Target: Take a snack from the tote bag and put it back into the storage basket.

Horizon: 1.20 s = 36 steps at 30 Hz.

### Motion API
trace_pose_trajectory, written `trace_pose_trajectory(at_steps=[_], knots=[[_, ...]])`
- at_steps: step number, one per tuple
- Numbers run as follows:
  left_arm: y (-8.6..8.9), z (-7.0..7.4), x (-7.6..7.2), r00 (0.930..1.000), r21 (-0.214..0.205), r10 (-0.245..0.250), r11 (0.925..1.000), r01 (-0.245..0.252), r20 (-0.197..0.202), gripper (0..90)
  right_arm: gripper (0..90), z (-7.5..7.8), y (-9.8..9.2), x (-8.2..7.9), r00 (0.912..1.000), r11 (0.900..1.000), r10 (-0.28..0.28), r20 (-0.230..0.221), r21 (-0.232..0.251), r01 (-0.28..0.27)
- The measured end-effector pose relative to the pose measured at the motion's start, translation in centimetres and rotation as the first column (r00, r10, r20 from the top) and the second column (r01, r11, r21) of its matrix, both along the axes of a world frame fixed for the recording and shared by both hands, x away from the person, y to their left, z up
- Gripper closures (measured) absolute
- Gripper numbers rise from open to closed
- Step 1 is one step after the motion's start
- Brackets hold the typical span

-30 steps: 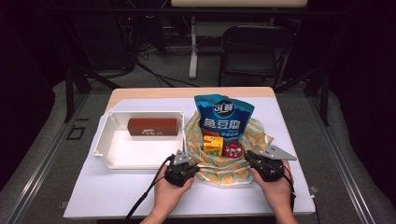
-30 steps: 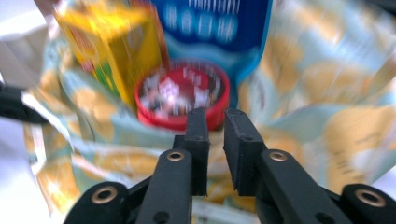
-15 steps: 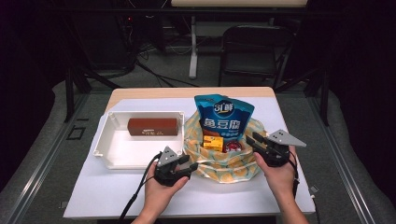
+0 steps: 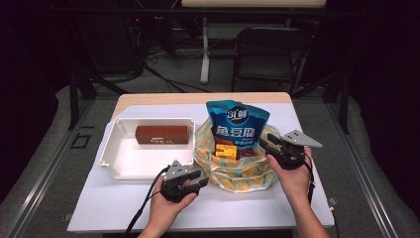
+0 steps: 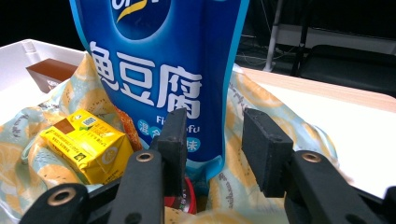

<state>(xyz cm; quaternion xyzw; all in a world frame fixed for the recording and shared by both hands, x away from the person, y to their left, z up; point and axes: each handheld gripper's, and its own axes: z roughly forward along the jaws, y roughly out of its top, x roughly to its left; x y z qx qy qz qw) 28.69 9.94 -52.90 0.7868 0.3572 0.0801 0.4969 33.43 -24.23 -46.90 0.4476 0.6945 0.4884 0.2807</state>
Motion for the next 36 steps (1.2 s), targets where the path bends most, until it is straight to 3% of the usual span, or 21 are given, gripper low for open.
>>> trace_pose_trajectory(at_steps=[7,15,20,25,29,31,33,36], knots=[[0.8,-0.1,-0.5,0.9997,-0.006,0.006,1.0,-0.006,0.022,43.8,54.9,0.0,0.1,0.9,1.0,1.0,0.001,-0.006,0.004,-0.001],[2.1,0.5,0.0,0.9987,-0.024,0.041,0.9989,-0.04,0.03,43.9,46.0,0.0,0.9,2.6,0.9989,0.9987,0.047,-0.004,0.021,-0.047],[2.4,0.8,0.3,0.9979,-0.039,0.053,0.9979,-0.052,0.036,45.1,46.3,0.6,1.7,3.7,0.9977,0.9971,0.068,0.003,0.033,-0.068],[2.6,1.0,0.5,0.9976,-0.041,0.06,0.9975,-0.058,0.036,46.1,53.1,0.4,3.4,4.1,0.9968,0.9966,0.08,0.004,-0.016,-0.08],[2.6,1.2,0.5,0.997,-0.055,0.071,0.9961,-0.069,0.031,47.0,67.8,0.2,4.1,4.1,0.9986,0.9978,0.05,0.015,-0.044,-0.05],[2.5,1.2,0.6,0.9972,-0.049,0.065,0.9967,-0.064,0.037,47.4,83.2,0.3,4.4,4.0,0.9985,0.9962,0.05,0.02,-0.072,-0.049],[2.5,1.3,0.6,0.9972,-0.054,0.065,0.9965,-0.063,0.036,47.7,87.1,0.3,4.9,3.8,0.9982,0.9931,0.053,0.028,-0.106,-0.05],[2.4,1.4,0.6,0.9971,-0.053,0.066,0.9966,-0.064,0.037,47.9,89.6,0.4,4.8,3.8,0.9977,0.9957,0.064,0.021,-0.068,-0.063]])
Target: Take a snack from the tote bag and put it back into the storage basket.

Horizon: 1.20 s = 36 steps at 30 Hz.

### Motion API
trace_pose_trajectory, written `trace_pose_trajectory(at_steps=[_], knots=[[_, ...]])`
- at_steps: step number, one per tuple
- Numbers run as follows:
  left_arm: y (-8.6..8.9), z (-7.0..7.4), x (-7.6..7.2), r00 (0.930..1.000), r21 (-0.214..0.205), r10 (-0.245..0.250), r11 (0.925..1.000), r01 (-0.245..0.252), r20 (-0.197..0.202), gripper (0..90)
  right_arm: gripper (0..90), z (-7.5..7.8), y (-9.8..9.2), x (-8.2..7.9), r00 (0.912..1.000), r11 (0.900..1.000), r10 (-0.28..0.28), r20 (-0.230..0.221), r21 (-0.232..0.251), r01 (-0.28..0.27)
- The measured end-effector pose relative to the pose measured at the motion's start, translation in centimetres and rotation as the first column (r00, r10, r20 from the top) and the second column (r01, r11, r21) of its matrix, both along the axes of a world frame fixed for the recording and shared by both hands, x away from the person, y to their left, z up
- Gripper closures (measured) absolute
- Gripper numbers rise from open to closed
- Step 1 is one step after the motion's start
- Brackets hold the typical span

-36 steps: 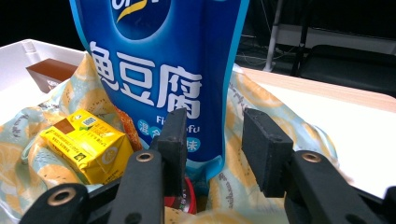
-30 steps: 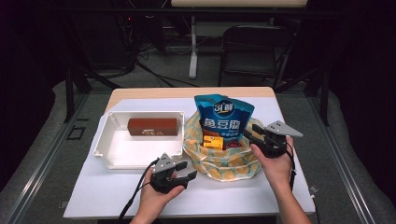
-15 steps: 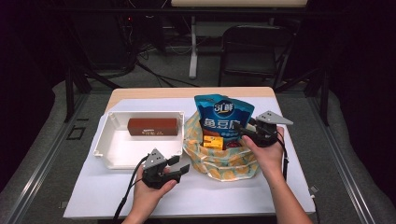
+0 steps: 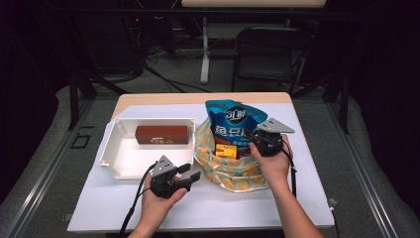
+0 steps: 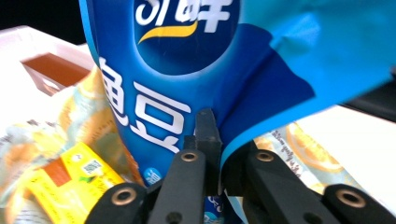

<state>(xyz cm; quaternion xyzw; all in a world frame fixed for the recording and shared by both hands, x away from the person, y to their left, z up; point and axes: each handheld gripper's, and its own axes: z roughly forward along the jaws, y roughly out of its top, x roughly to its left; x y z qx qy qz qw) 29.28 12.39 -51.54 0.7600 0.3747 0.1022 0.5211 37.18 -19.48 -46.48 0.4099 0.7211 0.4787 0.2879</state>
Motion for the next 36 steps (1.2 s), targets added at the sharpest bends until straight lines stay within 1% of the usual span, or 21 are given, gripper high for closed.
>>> trace_pose_trajectory(at_steps=[1,5,7,8,10,13,16,17,18,19,21,22,23,25,26,30,31,32,33,35,36], knots=[[0.0,0.0,0.0,1.0,-0.008,0.004,1.0,-0.004,0.001,48.0,89.9,0.0,0.0,-0.2,0.9999,1.0,0.006,0.011,0.005,-0.006],[0.1,0.2,0.2,1.0,-0.007,0.0,1.0,0.0,0.004,48.1,90.0,0.8,0.3,-0.8,0.9987,0.9998,0.019,0.048,-0.01,-0.019],[0.0,0.3,0.3,1.0,-0.02,0.007,0.9998,-0.007,0.006,48.0,90.0,1.5,0.1,-1.0,0.9982,0.9998,0.016,0.057,0.008,-0.017],[0.0,0.4,0.4,1.0,-0.011,0.003,0.9999,-0.003,0.004,48.1,90.0,1.8,0.0,-1.1,0.9979,0.9997,0.017,0.062,0.017,-0.018],[-0.1,0.5,0.5,1.0,-0.015,0.003,0.9999,-0.003,0.007,48.1,90.0,2.4,-0.1,-1.2,0.9972,0.9993,0.018,0.072,0.032,-0.021],[-0.1,0.9,0.6,0.9998,-0.028,0.008,0.9996,-0.008,0.016,48.0,90.0,3.2,-0.2,-1.6,0.9965,0.9989,0.015,0.083,0.042,-0.018],[-0.1,1.4,0.7,0.9996,-0.03,0.01,0.9995,-0.009,0.026,47.9,90.0,3.9,-0.4,-2.0,0.9953,0.9981,0.01,0.096,0.06,-0.016],[-0.2,1.5,0.7,0.9988,-0.039,0.031,0.9988,-0.03,0.037,47.9,90.0,4.2,-0.6,-2.1,0.9952,0.9979,0.009,0.098,0.063,-0.015],[-0.1,1.7,0.8,0.9992,-0.042,0.019,0.999,-0.017,0.035,47.9,90.0,4.5,-0.7,-2.2,0.9948,0.9976,0.005,0.101,0.068,-0.012],[-0.2,1.8,0.8,0.9985,-0.043,0.032,0.9986,-0.03,0.044,47.9,90.0,4.8,-0.8,-2.4,0.9945,0.9972,0.002,0.105,0.074,-0.01],[-0.2,2.1,0.9,0.9992,-0.05,0.011,0.9987,-0.009,0.038,47.8,90.0,5.3,-1.1,-2.8,0.9933,0.9972,-0.001,0.116,0.074,-0.008],[-0.3,2.2,0.9,0.9991,-0.047,0.009,0.9989,-0.007,0.043,47.8,90.0,5.5,-1.3,-3.0,0.9929,0.9975,0.0,0.119,0.071,-0.009],[-0.4,2.2,1.0,0.9989,-0.055,0.011,0.9984,-0.009,0.046,47.8,90.0,5.8,-1.5,-3.2,0.9918,0.9972,0.001,0.128,0.074,-0.01],[-0.4,2.4,1.1,0.999,-0.044,0.007,0.999,-0.005,0.045,47.7,90.0,6.0,-1.8,-3.4,0.9917,0.9967,0.003,0.128,0.08,-0.013],[-0.5,2.4,1.2,0.9989,-0.051,0.011,0.9987,-0.008,0.046,47.7,90.0,6.1,-1.9,-3.5,0.9921,0.9963,0.002,0.125,0.085,-0.013],[-0.8,3.2,1.6,0.998,-0.053,0.012,0.9986,-0.009,0.062,47.7,90.0,6.3,-2.3,-3.8,0.9918,0.996,0.005,0.127,0.087,-0.016],[-0.8,3.4,1.6,0.9975,-0.06,0.016,0.9981,-0.012,0.069,47.5,90.0,6.4,-2.4,-3.9,0.991,0.9954,0.006,0.134,0.094,-0.019],[-1.0,3.6,1.7,0.9962,-0.062,0.035,0.9976,-0.031,0.079,47.5,90.0,6.5,-2.4,-3.9,0.9909,0.9956,0.005,0.135,0.091,-0.018],[-0.9,3.8,1.8,0.9976,-0.067,0.015,0.9977,-0.011,0.068,47.2,90.0,6.6,-2.5,-3.9,0.9901,0.9949,0.004,0.141,0.099,-0.018],[-0.9,4.1,2.0,0.9968,-0.059,0.014,0.9982,-0.01,0.079,46.9,90.0,6.8,-2.6,-3.9,0.9893,0.9945,0.001,0.146,0.104,-0.016],[-1.0,4.2,2.0,0.9966,-0.063,0.017,0.998,-0.012,0.081,46.7,90.0,7.0,-2.6,-3.9,0.9892,0.9945,0.001,0.147,0.103,-0.016]])
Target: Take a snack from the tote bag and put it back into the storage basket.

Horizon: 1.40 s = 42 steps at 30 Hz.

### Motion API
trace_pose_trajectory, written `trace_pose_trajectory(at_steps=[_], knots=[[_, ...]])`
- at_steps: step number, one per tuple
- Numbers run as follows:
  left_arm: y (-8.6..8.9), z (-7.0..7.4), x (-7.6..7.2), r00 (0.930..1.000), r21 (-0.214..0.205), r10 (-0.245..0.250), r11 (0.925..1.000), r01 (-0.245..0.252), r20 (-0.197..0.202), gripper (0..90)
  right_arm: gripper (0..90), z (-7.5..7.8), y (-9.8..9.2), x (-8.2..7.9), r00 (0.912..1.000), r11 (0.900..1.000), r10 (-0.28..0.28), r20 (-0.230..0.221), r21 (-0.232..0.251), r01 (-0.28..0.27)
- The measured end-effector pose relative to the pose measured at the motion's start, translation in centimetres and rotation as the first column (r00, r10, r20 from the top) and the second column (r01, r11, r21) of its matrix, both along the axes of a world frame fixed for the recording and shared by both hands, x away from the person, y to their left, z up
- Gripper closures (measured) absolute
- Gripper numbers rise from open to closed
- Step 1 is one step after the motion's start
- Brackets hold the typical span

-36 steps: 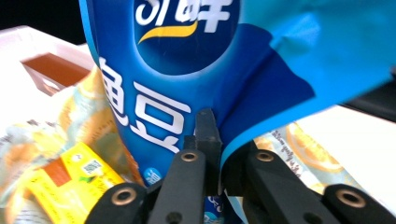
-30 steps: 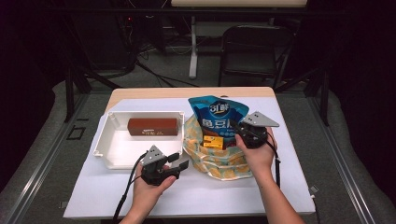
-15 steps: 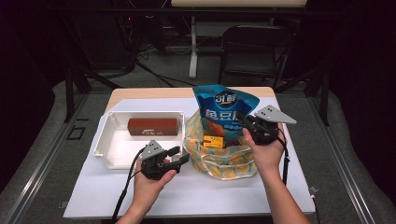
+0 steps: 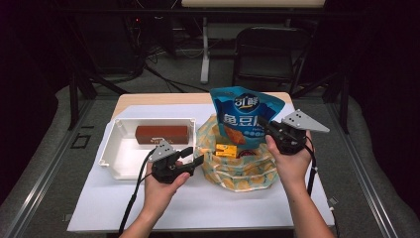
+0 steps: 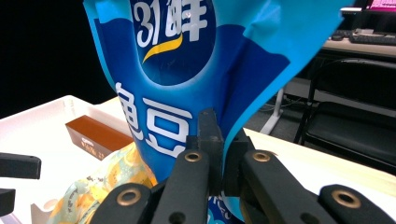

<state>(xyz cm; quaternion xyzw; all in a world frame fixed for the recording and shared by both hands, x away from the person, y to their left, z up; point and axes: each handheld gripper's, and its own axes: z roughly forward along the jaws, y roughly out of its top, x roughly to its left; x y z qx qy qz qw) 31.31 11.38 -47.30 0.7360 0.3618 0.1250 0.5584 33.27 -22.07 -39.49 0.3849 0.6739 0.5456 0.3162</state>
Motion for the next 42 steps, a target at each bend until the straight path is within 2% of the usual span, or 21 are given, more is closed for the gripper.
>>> trace_pose_trajectory(at_steps=[6,23,33,39,42], knots=[[0.0,0.5,0.7,0.9999,0.009,0.008,0.9999,-0.008,0.009,46.2,90.0,0.8,0.0,-0.2,0.9998,0.9999,0.006,0.017,0.012,-0.006],[-0.1,3.9,3.4,0.9957,-0.034,0.052,0.9982,-0.05,0.077,43.5,90.0,1.5,2.6,0.8,0.9992,0.9994,0.032,0.023,0.011,-0.032],[-1.4,5.6,5.1,0.9906,-0.055,0.064,0.9968,-0.058,0.121,41.9,90.0,1.3,3.6,1.0,0.9984,0.9984,0.054,0.019,0.014,-0.054],[-2.0,6.3,5.6,0.9888,-0.065,0.07,0.996,-0.062,0.132,42.6,90.0,1.2,3.9,1.0,0.9979,0.9979,0.062,0.02,0.015,-0.063],[-2.4,6.8,5.6,0.9857,-0.064,0.063,0.9965,-0.054,0.156,45.2,90.0,1.1,4.1,0.9,0.9975,0.9976,0.068,0.017,0.011,-0.069]])
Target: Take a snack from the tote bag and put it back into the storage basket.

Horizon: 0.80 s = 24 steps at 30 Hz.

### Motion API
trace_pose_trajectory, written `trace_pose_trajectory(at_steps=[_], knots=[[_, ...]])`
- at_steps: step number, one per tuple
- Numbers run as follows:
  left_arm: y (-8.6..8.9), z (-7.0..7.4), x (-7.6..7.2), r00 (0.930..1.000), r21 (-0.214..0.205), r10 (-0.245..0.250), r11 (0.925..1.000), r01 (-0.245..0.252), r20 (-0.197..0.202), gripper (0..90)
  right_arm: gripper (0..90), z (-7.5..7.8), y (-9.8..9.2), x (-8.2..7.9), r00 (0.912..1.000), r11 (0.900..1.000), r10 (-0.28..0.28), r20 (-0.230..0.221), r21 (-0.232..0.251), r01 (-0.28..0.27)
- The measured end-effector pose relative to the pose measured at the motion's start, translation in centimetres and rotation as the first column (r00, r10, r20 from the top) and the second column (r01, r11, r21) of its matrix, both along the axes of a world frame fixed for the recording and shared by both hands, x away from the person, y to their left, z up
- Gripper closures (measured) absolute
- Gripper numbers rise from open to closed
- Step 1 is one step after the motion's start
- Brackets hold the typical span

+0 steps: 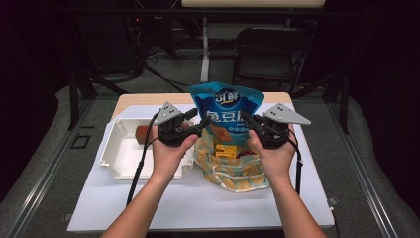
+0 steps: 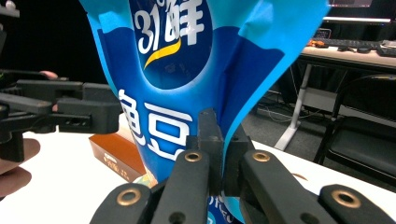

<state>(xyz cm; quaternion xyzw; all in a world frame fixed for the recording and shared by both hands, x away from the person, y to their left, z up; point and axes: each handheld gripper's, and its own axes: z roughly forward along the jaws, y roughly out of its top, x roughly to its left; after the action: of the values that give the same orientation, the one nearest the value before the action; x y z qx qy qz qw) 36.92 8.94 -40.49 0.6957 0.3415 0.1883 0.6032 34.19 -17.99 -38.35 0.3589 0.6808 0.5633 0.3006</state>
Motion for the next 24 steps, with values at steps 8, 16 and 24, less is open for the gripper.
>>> trace_pose_trajectory(at_steps=[8,16,24], knots=[[-1.0,0.7,0.0,0.9997,0.008,0.012,0.9999,-0.012,0.022,58.6,90.0,-0.1,0.3,-0.1,1.0,1.0,-0.003,0.004,0.002,0.003],[-2.0,1.2,0.0,0.9997,0.055,-0.004,0.9985,0.003,0.026,87.5,90.0,-0.3,0.8,-0.3,0.9996,0.9993,-0.023,0.016,-0.03,0.024],[-2.5,1.8,0.5,0.9994,-0.011,-0.032,0.9994,0.032,-0.009,90.0,78.3,-0.5,0.3,-0.6,0.9973,0.9972,-0.065,0.033,-0.034,0.067]])
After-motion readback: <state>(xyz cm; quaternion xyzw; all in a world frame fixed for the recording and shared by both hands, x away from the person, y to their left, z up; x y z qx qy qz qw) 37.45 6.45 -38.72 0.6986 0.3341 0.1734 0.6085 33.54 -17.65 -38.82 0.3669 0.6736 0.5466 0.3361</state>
